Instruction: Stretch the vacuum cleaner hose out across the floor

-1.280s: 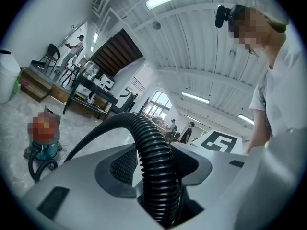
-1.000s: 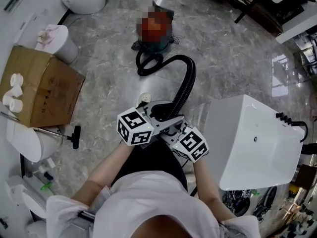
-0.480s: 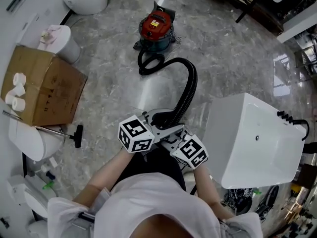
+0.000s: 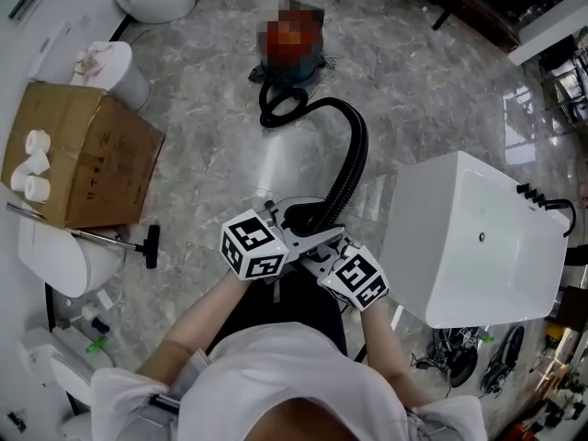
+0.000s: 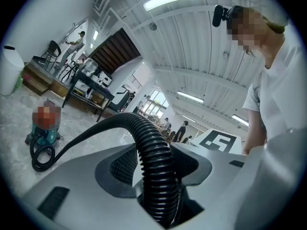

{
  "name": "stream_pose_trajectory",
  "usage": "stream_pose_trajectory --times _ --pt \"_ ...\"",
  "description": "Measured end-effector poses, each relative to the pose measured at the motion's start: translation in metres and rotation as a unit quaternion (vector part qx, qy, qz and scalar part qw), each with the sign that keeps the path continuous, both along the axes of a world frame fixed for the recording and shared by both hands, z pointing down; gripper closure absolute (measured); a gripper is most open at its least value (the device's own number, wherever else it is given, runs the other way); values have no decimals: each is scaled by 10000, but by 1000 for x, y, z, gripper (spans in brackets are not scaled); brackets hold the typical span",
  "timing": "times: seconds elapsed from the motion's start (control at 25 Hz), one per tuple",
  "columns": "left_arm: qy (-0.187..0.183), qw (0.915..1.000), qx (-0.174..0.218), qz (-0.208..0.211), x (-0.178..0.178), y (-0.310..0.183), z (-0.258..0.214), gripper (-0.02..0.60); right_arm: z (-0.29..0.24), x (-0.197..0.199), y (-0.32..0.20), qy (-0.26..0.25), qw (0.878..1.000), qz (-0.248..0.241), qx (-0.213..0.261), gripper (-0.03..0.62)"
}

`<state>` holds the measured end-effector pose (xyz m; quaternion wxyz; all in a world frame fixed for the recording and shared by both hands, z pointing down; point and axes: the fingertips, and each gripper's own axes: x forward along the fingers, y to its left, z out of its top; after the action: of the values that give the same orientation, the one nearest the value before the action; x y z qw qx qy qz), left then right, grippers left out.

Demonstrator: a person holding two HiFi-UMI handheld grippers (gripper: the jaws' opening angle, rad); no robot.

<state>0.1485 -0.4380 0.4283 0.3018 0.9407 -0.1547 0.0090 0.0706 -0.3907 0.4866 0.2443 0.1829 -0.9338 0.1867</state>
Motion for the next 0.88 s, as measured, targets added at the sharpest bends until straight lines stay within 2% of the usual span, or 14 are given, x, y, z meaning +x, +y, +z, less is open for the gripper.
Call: stream_pose_trajectory --times 0.28,0.88 --pt "27 10000 52 28 -31 56 -8 365 -8 -31 55 10 10000 20 87 399" --pt "25 9988 229 437 -65 185 -20 365 -18 -69 175 59 9990 375 241 399"
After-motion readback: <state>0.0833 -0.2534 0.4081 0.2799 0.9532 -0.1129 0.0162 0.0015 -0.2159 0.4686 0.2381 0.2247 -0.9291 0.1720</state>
